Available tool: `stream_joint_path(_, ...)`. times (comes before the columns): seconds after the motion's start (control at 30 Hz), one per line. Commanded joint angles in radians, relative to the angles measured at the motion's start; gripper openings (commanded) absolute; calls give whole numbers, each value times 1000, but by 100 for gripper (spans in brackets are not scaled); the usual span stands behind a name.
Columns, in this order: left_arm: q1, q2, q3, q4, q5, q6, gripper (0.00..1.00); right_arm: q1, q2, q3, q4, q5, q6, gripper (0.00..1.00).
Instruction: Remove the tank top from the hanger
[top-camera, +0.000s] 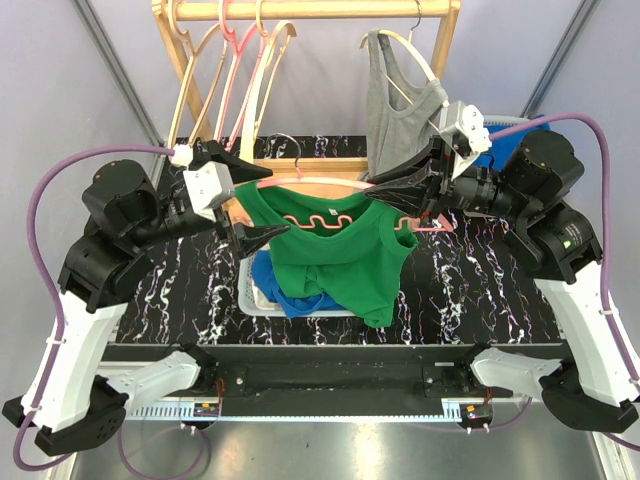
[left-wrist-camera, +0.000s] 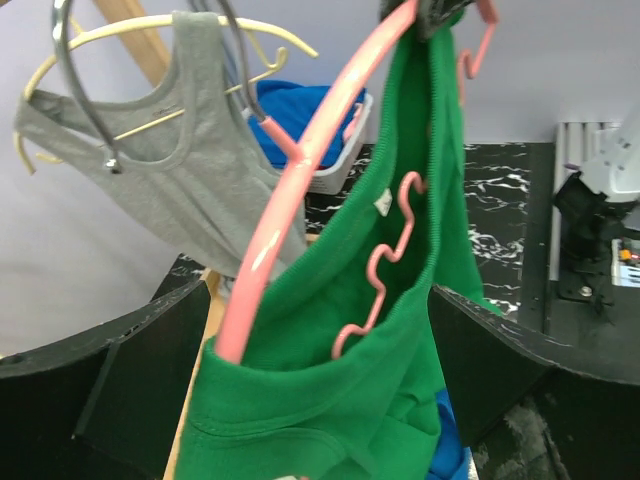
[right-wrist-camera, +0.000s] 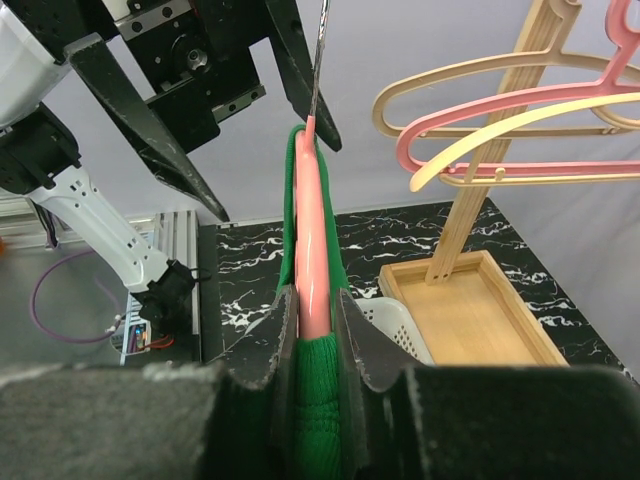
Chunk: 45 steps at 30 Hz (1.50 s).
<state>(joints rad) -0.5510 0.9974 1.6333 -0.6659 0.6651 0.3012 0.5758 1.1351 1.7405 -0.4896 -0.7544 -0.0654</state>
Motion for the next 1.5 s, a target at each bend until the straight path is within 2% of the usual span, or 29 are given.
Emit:
stream_joint_path(0.0,-4,-19,7,-17,102,-17,99,1,-32,13,108,-25,-7,0)
stream_joint_path(0.17,-4,-37,-15,-52,143,-5,89,1,-34,17,109,-13,-20,0)
stream_joint_path(0.27,-4,-49,-32,-67,140,16,74,1,-35,19,112,3,-25,0)
stream_joint_path(0.3,-4,-52,-38,-69,137,22,62,-1,-32,21,115,6,-27,0)
stream_joint_path(0.43,-4,-65,-50,-69,114,41,35,1,-21,11,147,9,-17,0)
stream_joint_path(0.5,-4,-66,-52,-72,105,47,32,1,-18,-5,186,1,2,0)
stream_joint_path(0.7,-6,-66,-55,-70,84,59,31,2,-14,-78,336,-28,59,0)
stream_joint_path(0.8,-6,-68,-56,-66,58,76,26,1,-17,-116,388,-31,91,0)
stream_joint_path(0.87,-4,-69,-62,-54,30,84,18,1,-17,-142,393,-7,96,0)
stream_joint_path(0.97,-4,-85,-90,-35,-56,140,0,1,-29,-195,396,45,82,1)
stream_joint_path(1.07,-4,-103,-131,-9,-180,214,0,1,-44,-245,417,87,78,4)
stream_joint_path(1.1,-4,-111,-141,3,-234,255,0,1,-49,-251,422,95,78,6)
stream_joint_path(1.13,-4,-112,-162,12,-255,277,0,1,-51,-260,431,113,78,16)
stream_joint_path(1.2,-4,-115,-182,60,-341,309,0,1,-48,-260,434,139,78,25)
stream_joint_path(1.23,-6,-115,-196,78,-367,323,0,-1,-46,-259,434,171,75,38)
stream_joint_path(1.3,-6,-114,-205,142,-449,361,0,1,-51,-259,431,210,70,51)
stream_joint_path(1.37,-7,-115,-225,192,-525,403,0,1,-60,-257,427,276,41,59)
stream_joint_path(1.47,-17,-117,-260,294,-626,531,0,2,-87,-260,425,387,39,62)
